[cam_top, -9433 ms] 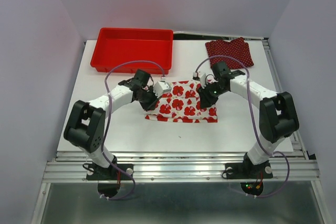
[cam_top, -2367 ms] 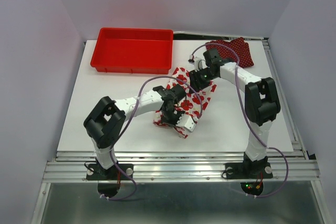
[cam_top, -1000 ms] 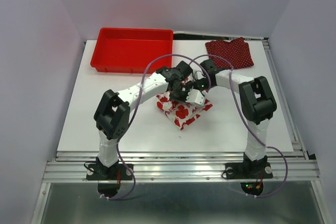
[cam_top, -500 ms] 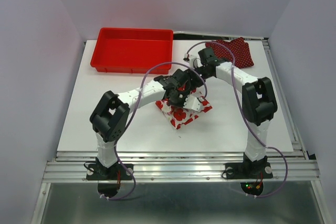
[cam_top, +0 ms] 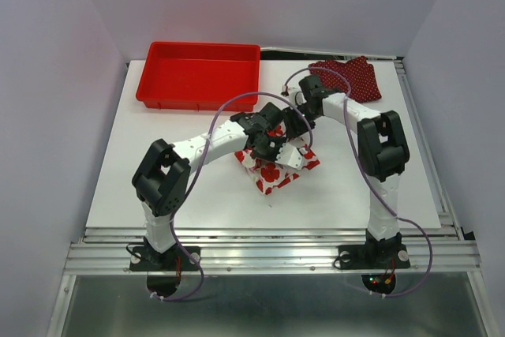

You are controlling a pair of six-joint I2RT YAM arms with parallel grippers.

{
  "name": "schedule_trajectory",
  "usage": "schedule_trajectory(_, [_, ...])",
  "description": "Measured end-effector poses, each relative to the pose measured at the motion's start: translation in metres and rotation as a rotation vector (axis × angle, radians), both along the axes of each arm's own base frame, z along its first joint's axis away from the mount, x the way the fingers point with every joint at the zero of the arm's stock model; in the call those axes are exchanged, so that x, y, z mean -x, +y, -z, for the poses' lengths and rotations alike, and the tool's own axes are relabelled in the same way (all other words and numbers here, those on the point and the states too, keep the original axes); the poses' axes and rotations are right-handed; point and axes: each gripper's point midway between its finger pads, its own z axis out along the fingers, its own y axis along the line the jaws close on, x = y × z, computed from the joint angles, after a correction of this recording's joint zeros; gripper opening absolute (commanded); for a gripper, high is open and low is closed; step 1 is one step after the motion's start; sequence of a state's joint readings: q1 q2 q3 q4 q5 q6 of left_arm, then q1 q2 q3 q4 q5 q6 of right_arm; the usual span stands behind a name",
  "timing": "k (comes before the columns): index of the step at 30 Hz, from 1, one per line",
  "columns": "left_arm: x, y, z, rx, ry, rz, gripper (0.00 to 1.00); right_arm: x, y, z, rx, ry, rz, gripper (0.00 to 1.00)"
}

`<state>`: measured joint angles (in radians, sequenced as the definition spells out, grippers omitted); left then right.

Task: Fold and stack the skirts
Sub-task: Fold the skirt

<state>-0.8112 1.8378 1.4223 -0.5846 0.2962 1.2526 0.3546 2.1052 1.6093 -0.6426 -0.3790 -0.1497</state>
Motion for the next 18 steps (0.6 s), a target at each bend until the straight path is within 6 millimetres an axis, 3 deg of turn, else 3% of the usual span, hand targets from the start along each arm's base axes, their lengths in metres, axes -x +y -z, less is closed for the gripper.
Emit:
schedule_trajectory(5, [-0.002, -0.002, -0.006, -0.003, -0.015, 0.007, 0.0, -0.003, 0.001, 0.007, 0.001, 0.008, -0.002, 0.4])
schedule_trajectory(11, [-0.003, -0.003, -0.014, -0.011, -0.033, 0.025, 0.0, -0.002, 0.003, 0.008, -0.011, 0.014, -0.009, 0.39])
schedule_trajectory(18, [-0.021, -0.017, -0.045, 0.024, -0.126, 0.056, 0.0, 0.002, 0.006, 0.011, -0.032, 0.025, -0.019, 0.39])
